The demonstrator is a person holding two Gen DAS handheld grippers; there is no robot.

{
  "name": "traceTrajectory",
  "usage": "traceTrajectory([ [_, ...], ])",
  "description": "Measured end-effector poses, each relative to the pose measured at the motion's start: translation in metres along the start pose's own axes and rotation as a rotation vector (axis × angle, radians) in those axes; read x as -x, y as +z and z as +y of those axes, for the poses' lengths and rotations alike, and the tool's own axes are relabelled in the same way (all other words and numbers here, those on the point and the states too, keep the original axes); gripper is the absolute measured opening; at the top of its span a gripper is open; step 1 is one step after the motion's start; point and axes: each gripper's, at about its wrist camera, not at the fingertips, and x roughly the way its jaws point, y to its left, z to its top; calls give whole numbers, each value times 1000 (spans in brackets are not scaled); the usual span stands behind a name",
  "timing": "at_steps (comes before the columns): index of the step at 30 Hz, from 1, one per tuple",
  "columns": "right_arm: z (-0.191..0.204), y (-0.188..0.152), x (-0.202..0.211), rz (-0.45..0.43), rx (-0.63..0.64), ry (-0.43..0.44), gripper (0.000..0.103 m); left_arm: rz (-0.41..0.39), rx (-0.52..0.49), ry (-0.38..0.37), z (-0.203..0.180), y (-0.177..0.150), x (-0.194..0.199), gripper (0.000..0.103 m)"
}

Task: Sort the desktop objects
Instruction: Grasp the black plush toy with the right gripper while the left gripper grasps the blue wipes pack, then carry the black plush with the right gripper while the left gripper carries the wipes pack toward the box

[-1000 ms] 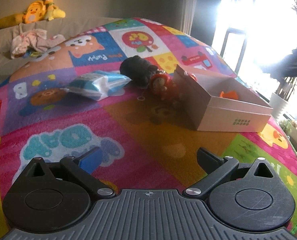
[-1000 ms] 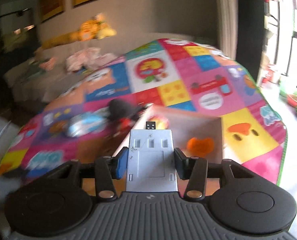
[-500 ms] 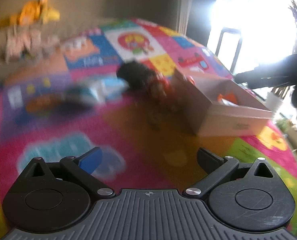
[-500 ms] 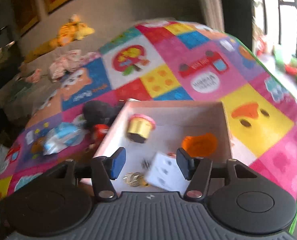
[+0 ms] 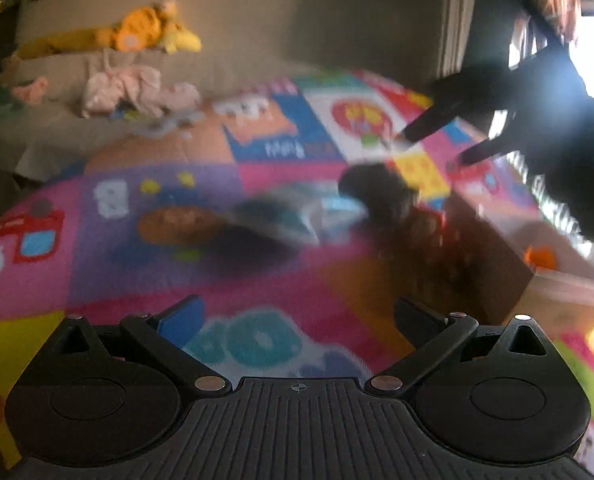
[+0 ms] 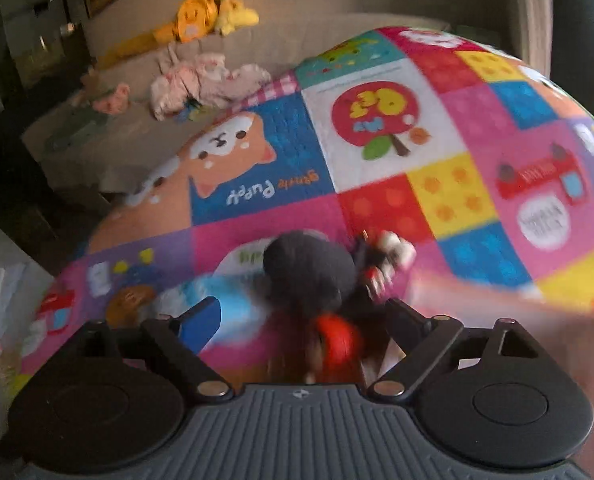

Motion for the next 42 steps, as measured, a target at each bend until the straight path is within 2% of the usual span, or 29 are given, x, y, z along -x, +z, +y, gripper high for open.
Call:
traceTrajectory([
  [3,15,24,-61,61,62,-51,89,-15,24,-29,5,-1,2,103],
  [6,27,28,-110,165,125,-107,89,-12,55,-38,10,0,1,103],
  [7,32,24,-119,183,158,-149,86,-15,66,-40,12,0,2,103],
  [8,35,21,-123,196,189,-154,80,-16,69,-40,13,0,2,103],
  [11,36,14,-95,141,207,-119,74,0,72,-40,13,0,-1,103],
  [15,23,-7,4,30,153,66,74,26,37,-27,9,8,-3,103],
  [17,17,-33,60,-9,169,163,74,22,-50,-51,3,23,-5,103],
  [21,6,-96,135,-27,180,265,74,-63,-286,-3,-17,56,-30,103],
  [24,0,-142,153,-7,160,242,74,-32,-368,7,-28,74,-76,103],
  [27,0,-181,155,3,172,150,74,90,-373,13,-30,83,-127,103],
  [30,-2,-211,154,21,172,114,75,196,-391,59,-32,80,-162,103],
  [31,-3,-218,153,22,170,109,75,215,-387,78,-32,78,-168,98],
  [33,-7,-226,152,14,156,98,75,232,-378,76,-31,73,-166,83],
  [34,-9,-229,151,7,149,87,75,228,-373,76,-32,72,-162,70],
  [37,-13,-231,150,-28,135,54,76,213,-393,75,-37,65,-136,61],
  [42,-17,-234,145,-64,135,13,80,192,-424,-13,-60,38,-68,61],
])
